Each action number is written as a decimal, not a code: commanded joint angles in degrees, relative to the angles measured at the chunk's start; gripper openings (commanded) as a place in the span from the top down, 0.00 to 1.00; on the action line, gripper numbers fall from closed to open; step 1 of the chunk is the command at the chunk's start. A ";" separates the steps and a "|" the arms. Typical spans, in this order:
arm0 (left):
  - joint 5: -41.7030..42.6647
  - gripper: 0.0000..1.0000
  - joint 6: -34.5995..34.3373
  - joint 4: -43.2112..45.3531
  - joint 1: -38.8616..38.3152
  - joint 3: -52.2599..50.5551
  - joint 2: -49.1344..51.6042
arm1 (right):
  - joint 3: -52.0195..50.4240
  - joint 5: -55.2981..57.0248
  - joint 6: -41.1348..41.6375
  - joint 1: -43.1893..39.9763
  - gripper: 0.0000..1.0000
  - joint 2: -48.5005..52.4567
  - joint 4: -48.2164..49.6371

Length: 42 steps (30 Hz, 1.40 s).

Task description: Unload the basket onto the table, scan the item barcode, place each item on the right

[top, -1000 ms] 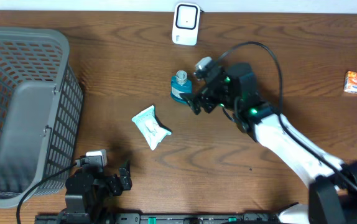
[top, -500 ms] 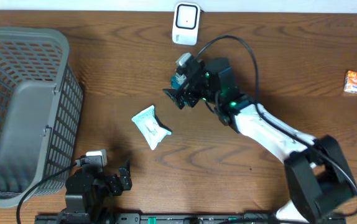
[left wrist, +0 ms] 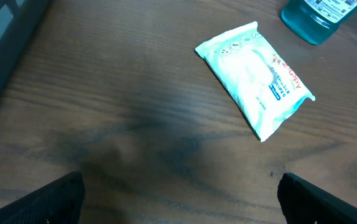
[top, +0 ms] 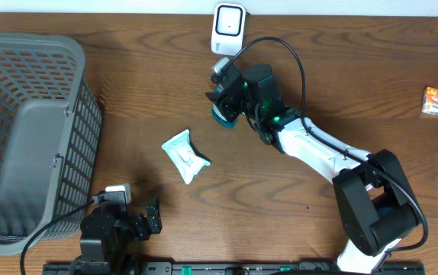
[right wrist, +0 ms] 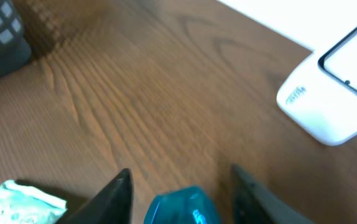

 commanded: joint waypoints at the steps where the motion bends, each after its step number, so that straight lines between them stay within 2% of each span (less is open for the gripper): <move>1: 0.70 0.01 0.11 -1.86 0.20 -0.48 -0.07 | 0.87 -0.68 -0.35 0.22 0.63 0.81 -2.34; 3: 0.72 0.01 0.11 -1.86 0.20 -0.48 -0.07 | 0.87 -0.68 -0.37 0.22 0.62 1.27 -3.80; 5: 0.70 0.01 0.11 -1.86 0.20 -0.48 -0.07 | 0.87 -0.68 -0.35 0.22 0.55 1.86 -4.68; 6: 0.72 0.01 0.11 -1.86 0.20 -0.48 -0.07 | 0.87 -0.66 -0.35 0.22 0.56 2.19 -4.87; 9: 0.70 0.01 0.11 -1.86 0.20 -0.48 -0.07 | 0.87 -0.66 -0.35 0.22 0.69 2.47 -4.85; 11: 0.72 0.01 0.11 -1.86 0.20 -0.48 -0.07 | 0.87 -0.66 -0.33 0.22 0.83 2.47 -4.59; 15: 0.70 0.01 0.11 -1.86 0.20 -0.48 -0.07 | 1.77 -2.60 1.66 0.02 0.99 1.27 -5.81; 24: 0.70 0.01 0.11 -1.86 0.20 -0.48 -0.07 | 3.19 -26.62 4.48 -6.58 0.99 -11.10 -16.63; 25: 0.70 0.01 0.11 -1.86 0.20 -0.48 -0.07 | 3.19 -33.83 6.49 -8.83 0.99 -14.53 -20.24; 32: 0.70 0.01 0.11 -1.86 0.20 -0.48 -0.07 | 3.17 -59.49 7.74 -14.71 0.99 -20.94 -30.56; 35: 0.70 0.01 0.11 -1.86 0.20 -0.48 -0.07 | 3.17 -63.32 7.30 -15.50 0.99 -22.29 -34.67; 42: 0.70 0.01 0.11 -1.86 0.20 -0.48 -0.07 | 3.17 -60.52 0.00 -15.37 0.98 -24.52 -44.15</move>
